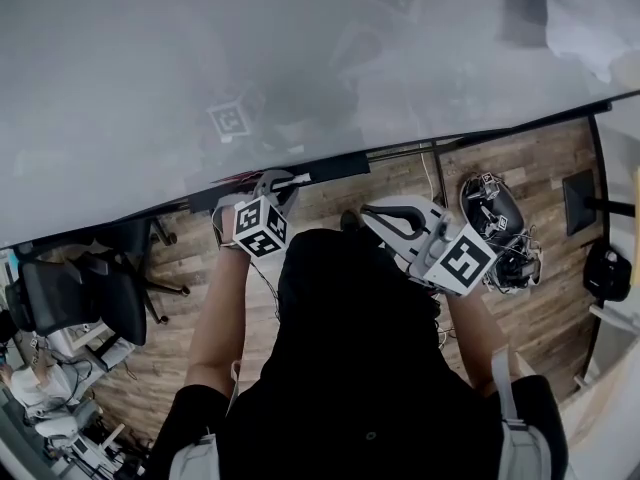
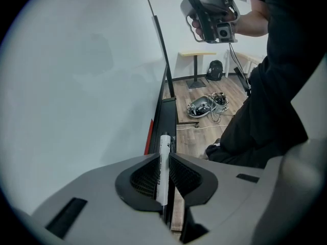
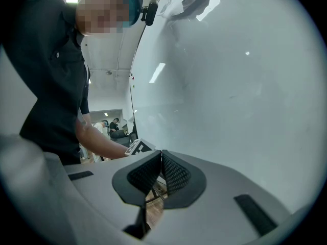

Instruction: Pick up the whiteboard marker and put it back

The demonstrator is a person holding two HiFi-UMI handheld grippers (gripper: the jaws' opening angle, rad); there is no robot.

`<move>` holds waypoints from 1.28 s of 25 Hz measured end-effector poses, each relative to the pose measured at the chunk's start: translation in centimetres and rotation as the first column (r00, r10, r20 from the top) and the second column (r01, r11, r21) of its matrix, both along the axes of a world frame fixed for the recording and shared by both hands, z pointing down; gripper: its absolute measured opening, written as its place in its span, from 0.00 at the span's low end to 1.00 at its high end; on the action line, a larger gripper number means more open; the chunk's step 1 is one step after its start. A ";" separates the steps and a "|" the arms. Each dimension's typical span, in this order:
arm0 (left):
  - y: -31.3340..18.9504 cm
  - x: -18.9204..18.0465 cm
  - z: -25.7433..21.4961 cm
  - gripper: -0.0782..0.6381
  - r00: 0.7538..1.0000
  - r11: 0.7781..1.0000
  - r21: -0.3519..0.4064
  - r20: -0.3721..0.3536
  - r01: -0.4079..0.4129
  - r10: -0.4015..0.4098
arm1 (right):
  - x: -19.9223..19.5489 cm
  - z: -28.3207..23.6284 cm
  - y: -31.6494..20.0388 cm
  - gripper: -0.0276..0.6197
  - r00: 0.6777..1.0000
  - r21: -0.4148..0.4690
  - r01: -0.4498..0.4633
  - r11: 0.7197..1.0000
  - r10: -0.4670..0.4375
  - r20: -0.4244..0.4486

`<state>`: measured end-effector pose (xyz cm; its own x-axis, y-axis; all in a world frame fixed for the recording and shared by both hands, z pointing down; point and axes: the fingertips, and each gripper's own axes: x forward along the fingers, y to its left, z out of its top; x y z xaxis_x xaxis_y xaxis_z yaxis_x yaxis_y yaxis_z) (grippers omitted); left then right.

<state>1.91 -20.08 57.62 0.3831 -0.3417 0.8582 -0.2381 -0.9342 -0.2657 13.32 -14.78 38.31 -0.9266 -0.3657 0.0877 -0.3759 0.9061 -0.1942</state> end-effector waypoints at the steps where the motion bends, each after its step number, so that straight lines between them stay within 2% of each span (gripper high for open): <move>1: 0.0 0.1 0.1 0.20 1.000 1.000 -0.001 0.004 -0.002 0.002 | 0.0 0.0 0.1 0.07 1.000 0.003 0.002 1.000 -0.002 -0.001; 9: 0.6 0.1 0.7 0.21 1.000 1.000 -0.020 0.011 0.009 -0.009 | -0.2 -0.3 0.5 0.07 1.000 0.014 0.008 1.000 -0.008 0.009; 17: 0.6 0.0 0.8 0.22 0.999 0.999 -0.035 -0.019 0.039 -0.039 | -0.8 -0.5 0.8 0.07 1.000 0.033 0.024 0.999 -0.024 0.001; 25: 1.2 -0.5 -2.4 0.24 0.989 0.996 0.011 -0.124 0.085 -0.083 | -1.5 -1.6 0.9 0.07 0.998 0.069 0.056 0.996 -0.055 -0.018; 28: 1.3 -0.3 -6.0 0.23 0.966 0.991 0.055 -0.239 0.119 -0.103 | -2.0 -2.4 0.6 0.07 0.997 0.086 0.071 0.994 -0.068 -0.034; 30: 1.5 0.0 -9.6 0.22 0.927 0.983 0.092 -0.358 0.159 -0.116 | -2.3 -3.4 0.1 0.07 0.997 0.110 0.075 0.991 -0.072 -0.031; 32: 2.0 0.4 -13.6 0.20 0.878 0.971 0.141 -0.467 0.194 -0.108 | -2.5 -4.4 -0.3 0.07 0.996 0.134 0.083 0.987 -0.079 -0.034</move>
<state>2.28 -18.10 44.03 0.6459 -0.5572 0.5219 -0.5069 -0.8242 -0.2527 10.80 -15.12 33.90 -0.9515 -0.2997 0.0691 -0.3038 0.9510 -0.0579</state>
